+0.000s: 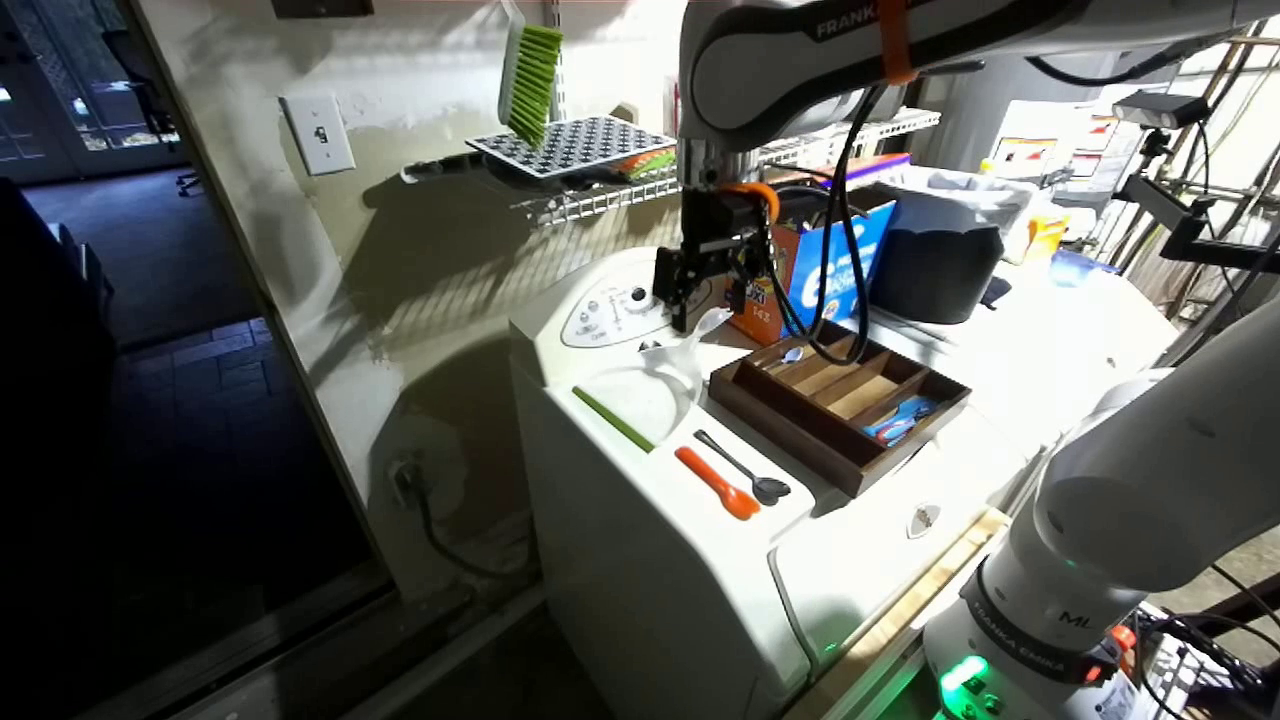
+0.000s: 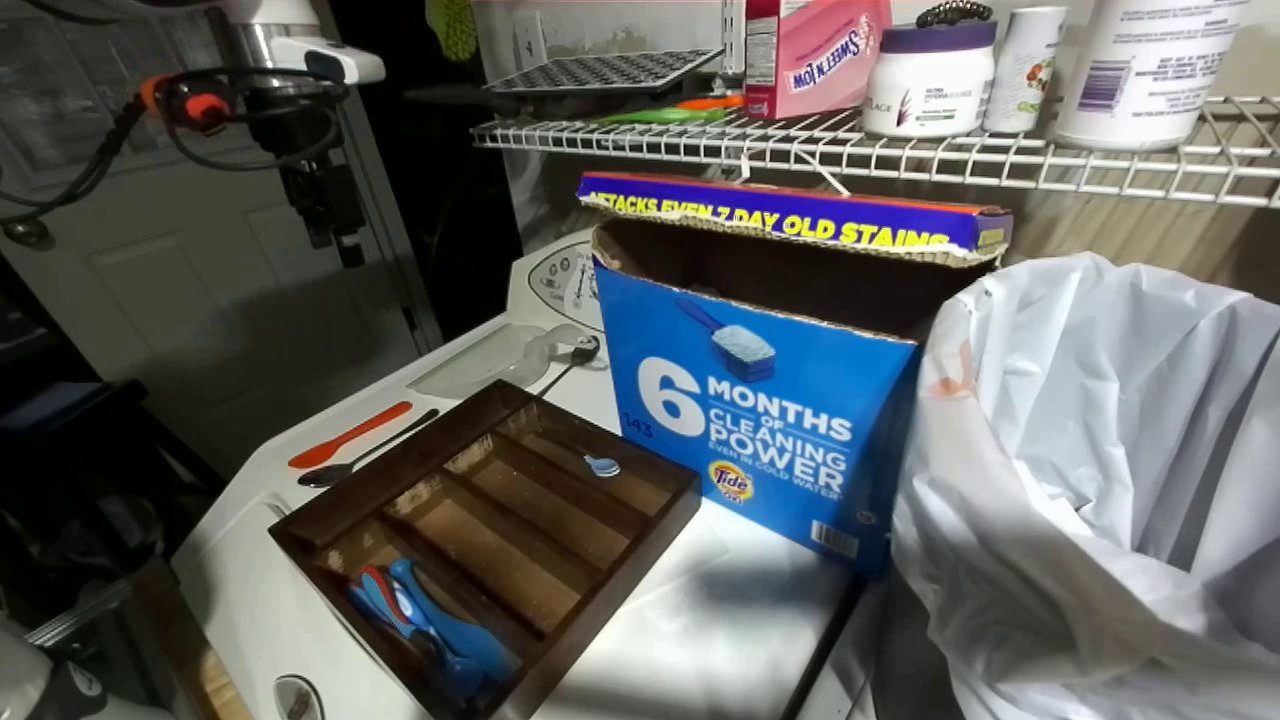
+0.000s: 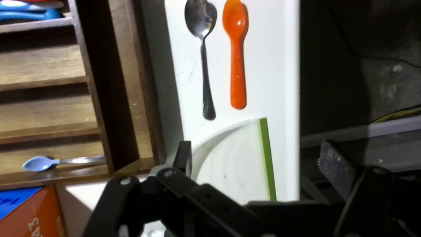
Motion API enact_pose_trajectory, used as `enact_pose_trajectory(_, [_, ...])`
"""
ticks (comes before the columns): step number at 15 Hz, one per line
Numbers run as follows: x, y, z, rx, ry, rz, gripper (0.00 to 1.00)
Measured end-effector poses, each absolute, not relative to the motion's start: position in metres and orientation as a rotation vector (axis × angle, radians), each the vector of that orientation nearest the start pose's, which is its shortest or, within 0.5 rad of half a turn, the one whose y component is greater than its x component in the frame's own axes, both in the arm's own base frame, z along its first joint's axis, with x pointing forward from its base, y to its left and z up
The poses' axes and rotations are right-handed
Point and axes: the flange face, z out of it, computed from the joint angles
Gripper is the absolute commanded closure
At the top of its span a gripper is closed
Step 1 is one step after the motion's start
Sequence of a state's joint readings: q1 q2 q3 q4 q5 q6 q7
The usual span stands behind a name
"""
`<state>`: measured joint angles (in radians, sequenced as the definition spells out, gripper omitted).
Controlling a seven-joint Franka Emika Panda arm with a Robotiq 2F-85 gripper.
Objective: Put the spoons on the in the drawer that's on the table
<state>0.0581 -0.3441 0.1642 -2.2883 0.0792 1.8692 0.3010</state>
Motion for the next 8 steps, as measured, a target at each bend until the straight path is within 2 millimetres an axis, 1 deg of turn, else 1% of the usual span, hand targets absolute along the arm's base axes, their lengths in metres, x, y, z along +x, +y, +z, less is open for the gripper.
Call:
enact_pose_trajectory(3, [0.415, 0.135, 0.448, -3.136, 0.197, 0.271, 0.00])
enact_pose_trajectory(5, [0.405, 0.148, 0.429, -3.155, 0.213, 0.342, 0.00])
enact_pose_trajectory(8, [0.389, 0.154, 0.402, -3.182, 0.270, 0.409, 0.00])
